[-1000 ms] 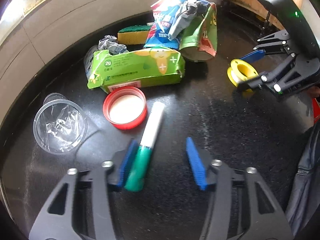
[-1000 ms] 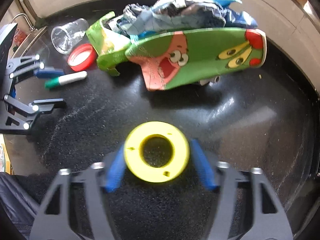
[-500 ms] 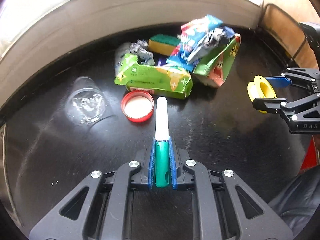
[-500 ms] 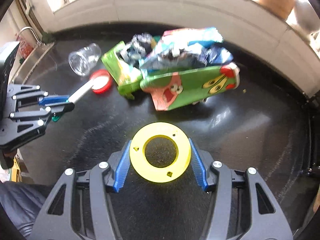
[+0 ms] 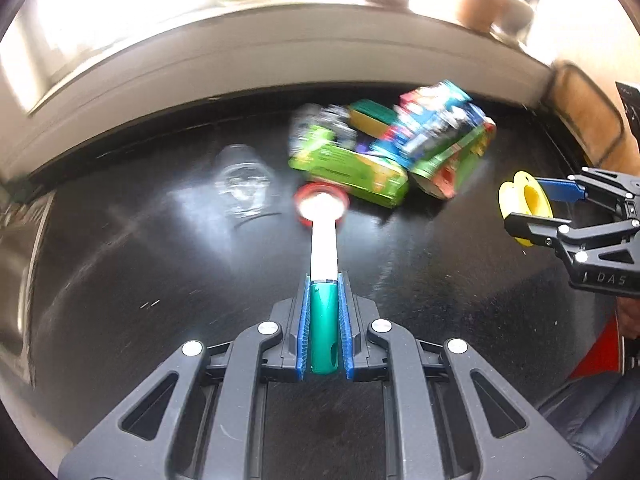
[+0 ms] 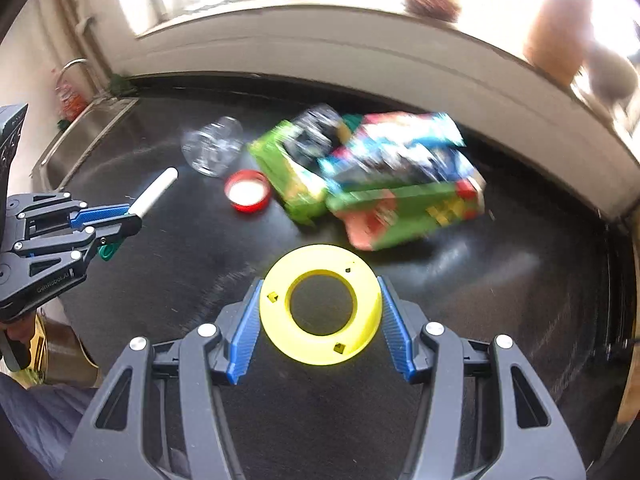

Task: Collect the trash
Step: 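Carry marker and tape ring to the yellow-rimmed bin and open both tools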

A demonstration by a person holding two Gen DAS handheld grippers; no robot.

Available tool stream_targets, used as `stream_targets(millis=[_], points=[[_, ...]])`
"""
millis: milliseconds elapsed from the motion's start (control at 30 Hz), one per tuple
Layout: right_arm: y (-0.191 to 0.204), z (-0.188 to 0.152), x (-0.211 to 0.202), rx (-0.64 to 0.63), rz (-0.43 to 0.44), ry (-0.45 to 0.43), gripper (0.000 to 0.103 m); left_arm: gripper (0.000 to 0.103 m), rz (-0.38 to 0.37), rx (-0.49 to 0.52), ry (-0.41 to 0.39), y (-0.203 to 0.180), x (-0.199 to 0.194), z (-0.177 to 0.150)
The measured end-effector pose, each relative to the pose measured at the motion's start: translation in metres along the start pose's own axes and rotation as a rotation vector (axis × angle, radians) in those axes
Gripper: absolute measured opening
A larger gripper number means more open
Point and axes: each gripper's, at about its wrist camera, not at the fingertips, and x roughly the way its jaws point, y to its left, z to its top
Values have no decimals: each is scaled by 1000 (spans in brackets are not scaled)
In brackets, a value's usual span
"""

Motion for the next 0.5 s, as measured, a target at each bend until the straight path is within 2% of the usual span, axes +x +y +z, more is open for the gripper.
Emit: stream_targets(millis=[133, 267, 367, 500], points=[[46, 26, -3, -102, 78, -29, 55, 13, 84, -124, -28, 36, -31, -21], [121, 52, 3, -256, 203, -25, 55, 13, 188, -295, -36, 81, -62, -62], [193, 59, 14, -401, 308, 2, 55, 13, 287, -452, -30, 121, -88, -112], [288, 50, 28, -563, 463, 79, 55, 13, 374, -652, 13, 166, -108, -186]])
